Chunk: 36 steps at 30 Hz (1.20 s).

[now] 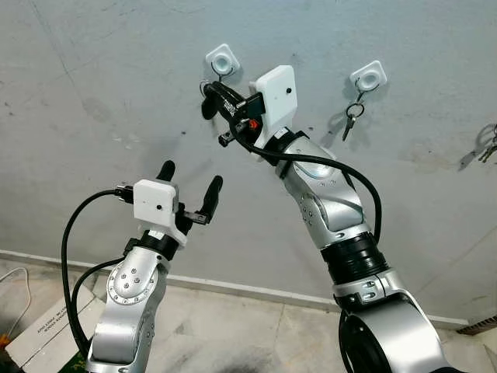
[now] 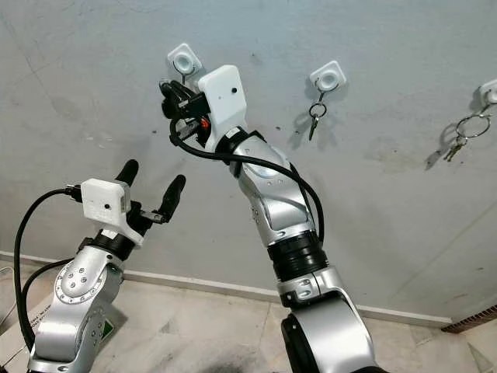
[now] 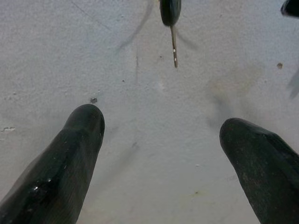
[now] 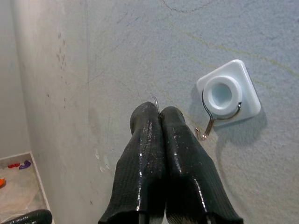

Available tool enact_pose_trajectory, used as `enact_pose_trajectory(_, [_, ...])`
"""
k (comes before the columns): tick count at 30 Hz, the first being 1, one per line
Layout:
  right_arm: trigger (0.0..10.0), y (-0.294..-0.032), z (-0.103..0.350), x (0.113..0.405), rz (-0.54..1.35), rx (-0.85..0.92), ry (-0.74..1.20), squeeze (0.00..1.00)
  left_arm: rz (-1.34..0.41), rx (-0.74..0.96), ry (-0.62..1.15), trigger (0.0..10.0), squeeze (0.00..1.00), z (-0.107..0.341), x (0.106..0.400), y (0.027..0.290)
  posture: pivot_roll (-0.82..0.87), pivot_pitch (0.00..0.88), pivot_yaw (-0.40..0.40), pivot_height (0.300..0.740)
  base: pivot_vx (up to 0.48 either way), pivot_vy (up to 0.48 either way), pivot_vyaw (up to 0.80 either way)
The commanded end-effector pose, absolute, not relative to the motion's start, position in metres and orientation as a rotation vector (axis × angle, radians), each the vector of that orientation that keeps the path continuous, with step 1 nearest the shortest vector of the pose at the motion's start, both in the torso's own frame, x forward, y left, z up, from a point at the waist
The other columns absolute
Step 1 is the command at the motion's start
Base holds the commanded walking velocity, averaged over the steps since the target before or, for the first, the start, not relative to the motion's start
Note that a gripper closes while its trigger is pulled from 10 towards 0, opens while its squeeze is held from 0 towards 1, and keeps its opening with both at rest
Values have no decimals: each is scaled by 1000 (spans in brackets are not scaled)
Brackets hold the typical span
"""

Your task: Hang keys on a hook

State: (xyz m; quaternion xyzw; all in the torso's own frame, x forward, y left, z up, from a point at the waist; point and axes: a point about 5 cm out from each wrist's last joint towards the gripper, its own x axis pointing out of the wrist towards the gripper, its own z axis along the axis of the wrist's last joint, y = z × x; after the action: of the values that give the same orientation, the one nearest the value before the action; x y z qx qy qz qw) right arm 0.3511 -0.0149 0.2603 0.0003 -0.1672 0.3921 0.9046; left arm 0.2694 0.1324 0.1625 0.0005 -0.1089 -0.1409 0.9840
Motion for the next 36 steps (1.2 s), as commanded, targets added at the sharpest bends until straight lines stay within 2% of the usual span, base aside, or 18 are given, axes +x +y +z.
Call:
enact_pose_trajectory(1, [10000,-13,268,352,811,2,-369,0,-278,-9,-237,10000,0,169,271,132,46,98,-2,740,0,0,0])
enact_pose_trajectory(25, [10000,-11,265,363,764,26,-347,0,-290,-21,-266,10000,0,178,275,126,47,92,-12,740,0,0,0])
enact_pose_trajectory(36, [10000,-19,270,370,703,94,-350,0,-293,-24,-262,10000,0,177,275,126,46,89,-10,740,0,0,0])
